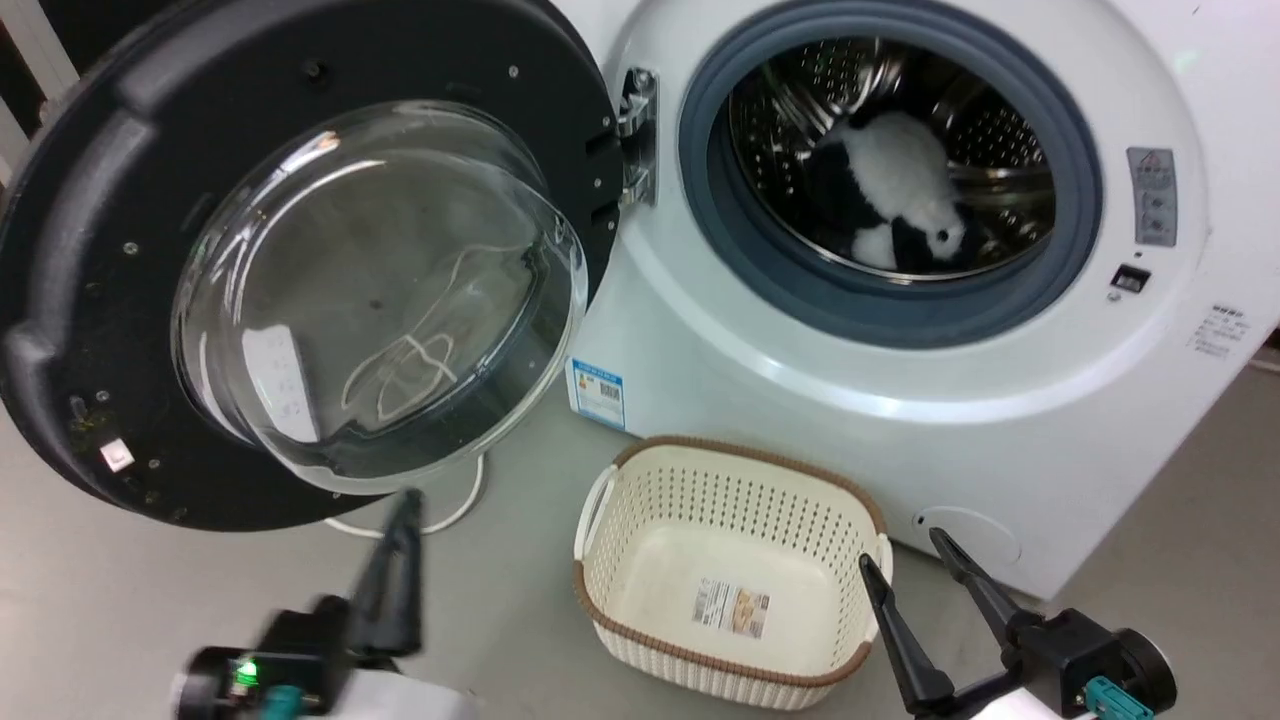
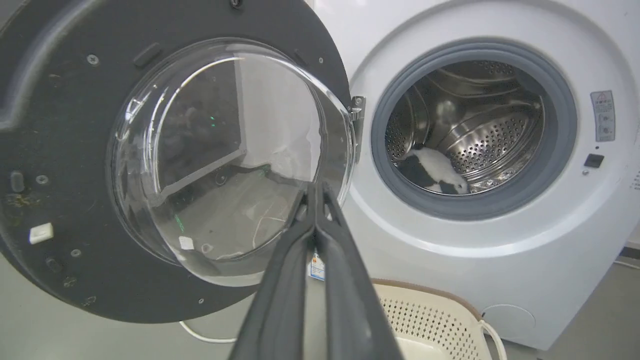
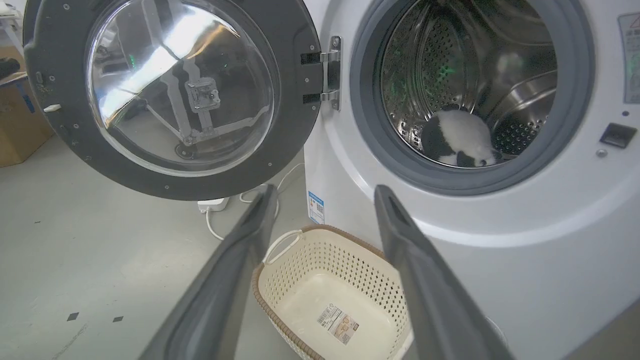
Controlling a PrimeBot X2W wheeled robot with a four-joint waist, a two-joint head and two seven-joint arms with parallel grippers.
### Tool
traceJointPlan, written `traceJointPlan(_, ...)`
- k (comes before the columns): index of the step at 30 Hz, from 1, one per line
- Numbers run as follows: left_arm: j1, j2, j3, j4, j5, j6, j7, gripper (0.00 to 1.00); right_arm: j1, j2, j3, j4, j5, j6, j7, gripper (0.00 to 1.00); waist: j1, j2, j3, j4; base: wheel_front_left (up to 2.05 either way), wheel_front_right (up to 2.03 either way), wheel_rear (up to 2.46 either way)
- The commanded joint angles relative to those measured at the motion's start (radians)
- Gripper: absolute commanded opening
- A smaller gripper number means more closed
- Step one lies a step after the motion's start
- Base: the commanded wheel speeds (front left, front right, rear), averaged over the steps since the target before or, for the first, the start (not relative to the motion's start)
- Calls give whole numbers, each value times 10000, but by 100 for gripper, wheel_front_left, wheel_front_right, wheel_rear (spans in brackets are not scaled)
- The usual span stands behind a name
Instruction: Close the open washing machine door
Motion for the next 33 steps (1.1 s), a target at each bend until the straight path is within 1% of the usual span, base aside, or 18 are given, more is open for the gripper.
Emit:
traceJointPlan(1,-54,-37,99,-179,-158,-26,-111,0,188,-12,39,-19,48,8,-98,100,0,0,117,13,0,0,0)
traceJointPlan(2,-216,-95,426,-572,-542,-3,-153,0,156,-30,76,-24,70,8,-58,100,0,0,278,-1,0,0,0)
traceJointPlan(3,-216,-95,426,-572,-542,-3,-153,0,156,-30,76,-24,70,8,-58,100,0,0,278,-1,0,0,0)
traceJointPlan(4,-491,-130,889,-948,-957,-30,-195,0,85,-111,150,-81,89,8,-41,100,0,0,461,-35,0,0,0)
traceJointPlan(5,-491,-130,889,-948,-957,-30,-195,0,85,-111,150,-81,89,8,-41,100,0,0,461,-35,0,0,0)
traceJointPlan(6,-662,-142,1161,-1062,-1207,-71,-216,0,50,-164,173,-101,110,8,-40,100,0,0,533,-50,0,0,0)
traceJointPlan(7,-1040,-153,1781,-1220,-1672,-134,-258,0,-42,-272,237,-144,150,8,-28,100,0,0,724,-127,0,0,0)
traceJointPlan(8,-1040,-153,1781,-1220,-1672,-134,-258,0,-42,-272,237,-144,150,8,-28,100,0,0,724,-127,0,0,0)
traceJointPlan(11,-1826,32,2973,-1206,-2501,-220,-320,0,-234,-442,341,-199,214,8,-33,100,0,0,1020,-311,0,0,0)
traceJointPlan(14,-2761,679,4148,-856,-3488,-215,-191,0,-425,-587,417,-273,289,9,-66,100,0,0,1355,-528,0,0,0)
traceJointPlan(18,-4120,1980,5595,61,-4802,-79,582,0,-615,-825,515,-291,404,9,-148,100,0,0,1774,-804,0,0,0)
traceJointPlan(19,-4433,2321,5902,352,-5082,-6,822,0,-645,-879,541,-282,435,9,-177,100,0,0,1859,-868,0,0,0)
traceJointPlan(20,-5298,3398,6762,1271,-5755,250,1443,0,-699,-997,599,-248,523,9,-271,100,0,0,2071,-1035,0,0,0)
traceJointPlan(22,-5722,4106,7138,1997,-6094,395,1985,0,-731,-1069,664,-195,590,9,-341,100,0,0,2158,-1119,0,0,0)
traceJointPlan(25,-6315,4905,7582,3117,-6806,732,3146,0,-791,-1156,791,-117,672,10,-445,100,0,0,2280,-1194,0,0,0)
traceJointPlan(28,-6844,5462,7820,4121,-7572,1019,4445,0,-849,-1230,883,-56,736,10,-535,100,0,0,2380,-1202,0,0,0)
traceJointPlan(32,-7146,5654,7718,5042,-8269,1363,6125,0,-916,-1282,968,-23,738,10,-569,100,0,0,2467,-1259,0,0,0)
traceJointPlan(33,-7271,5533,7523,5302,-8890,1438,7504,0,-985,-1324,1019,-11,759,10,-586,100,0,0,2543,-1289,0,0,0)
